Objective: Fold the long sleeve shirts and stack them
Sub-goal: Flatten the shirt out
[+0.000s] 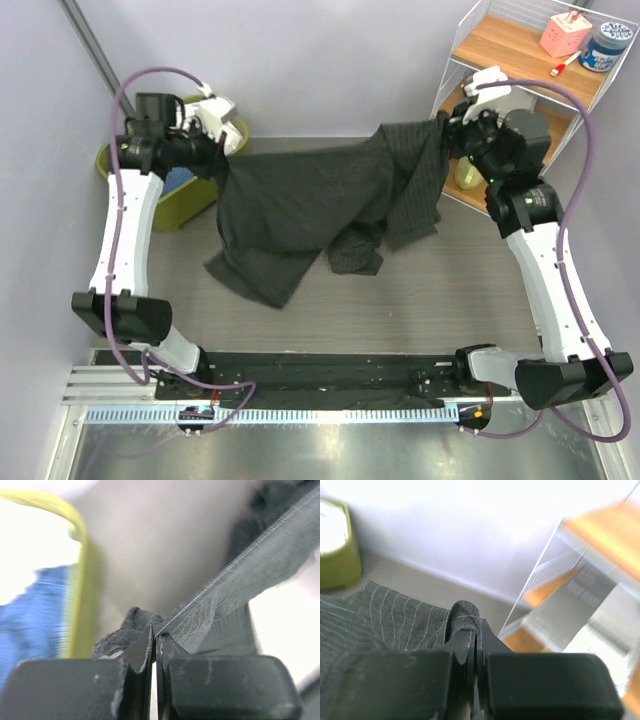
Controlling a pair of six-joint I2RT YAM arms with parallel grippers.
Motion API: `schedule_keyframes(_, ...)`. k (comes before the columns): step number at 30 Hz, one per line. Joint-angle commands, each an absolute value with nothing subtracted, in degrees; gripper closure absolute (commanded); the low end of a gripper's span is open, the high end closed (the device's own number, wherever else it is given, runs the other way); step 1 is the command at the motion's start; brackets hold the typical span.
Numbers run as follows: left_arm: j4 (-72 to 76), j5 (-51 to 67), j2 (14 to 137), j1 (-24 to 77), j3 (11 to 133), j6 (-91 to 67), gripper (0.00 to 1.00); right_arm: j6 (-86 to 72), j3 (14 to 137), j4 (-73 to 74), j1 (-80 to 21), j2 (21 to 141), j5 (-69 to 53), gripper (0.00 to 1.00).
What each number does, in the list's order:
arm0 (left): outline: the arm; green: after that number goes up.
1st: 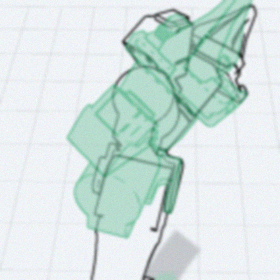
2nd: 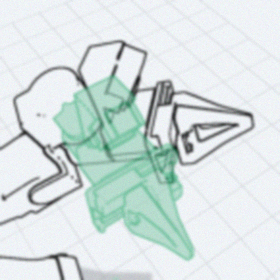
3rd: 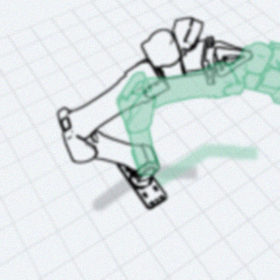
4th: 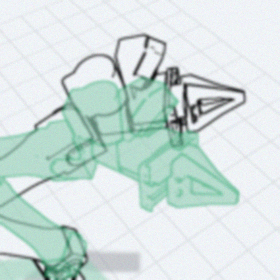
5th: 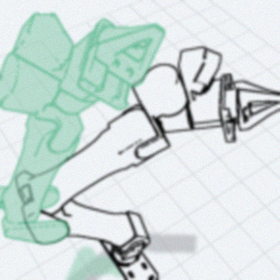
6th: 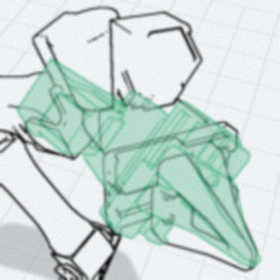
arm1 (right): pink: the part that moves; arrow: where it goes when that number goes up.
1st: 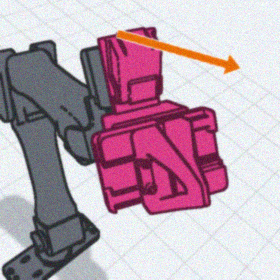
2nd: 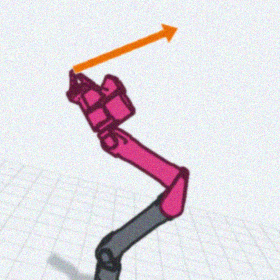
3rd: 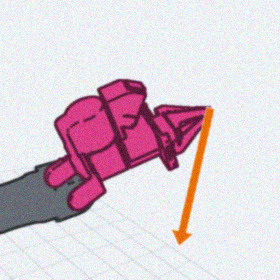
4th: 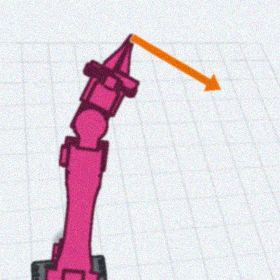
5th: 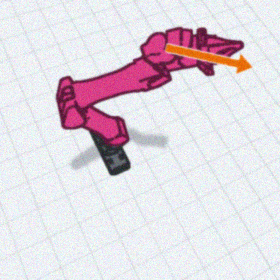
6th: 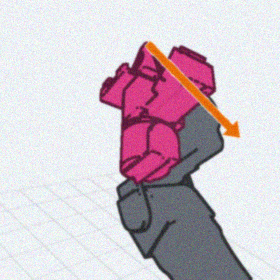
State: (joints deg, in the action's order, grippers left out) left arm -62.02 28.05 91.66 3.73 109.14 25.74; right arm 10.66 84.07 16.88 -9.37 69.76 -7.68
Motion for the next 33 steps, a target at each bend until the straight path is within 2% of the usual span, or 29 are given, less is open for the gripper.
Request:
schedule_keyframes(1,-51.88,14.96,84.65,3.52,114.7,16.71,1.0,13.27,94.3,10.19,-8.96,66.89,-3.61,0.99)
schedule_keyframes(6,-42.91,11.87,73.32,3.52,108.83,15.91,1.0,15.2,101.06,13.53,-8.96,60.93,-3.78,0.99)
schedule_keyframes(11,-33.87,11.25,56.36,3.6,99.07,15.73,1.0,16.08,103.44,16.78,-8.88,53.01,-9.66,0.99)
schedule_keyframes(15,-28.4,12.39,44.67,3.6,92.64,16.34,1.0,14.42,112.2,21.0,-8.18,49.75,-8.96,0.99)
schedule_keyframes(20,-27.95,8.62,41.22,3.6,98.85,15.73,1.0,11.26,121.71,22.41,-3.61,49.38,-12.48,0.99)
schedule_keyframes(25,-31.62,6.76,48.68,3.6,110.55,15.64,1.0,11.69,131.83,21.71,-1.23,55.89,-11.16,0.99)
schedule_keyframes(28,-32.52,9.4,50.27,3.6,106.29,18.09,1.0,14.06,125.18,21.88,-1.23,56.95,-12.21,0.99)
schedule_keyframes(29,-32.61,10.88,49.93,3.52,103.56,18.89,1.0,14.67,118.11,21.88,-1.23,55.73,-13.09,0.99)
schedule_keyframes(33,-30.15,13.53,47.12,3.6,82.6,21.97,1.0,17.22,96.54,19.34,-1.23,51.34,-19.76,0.99)
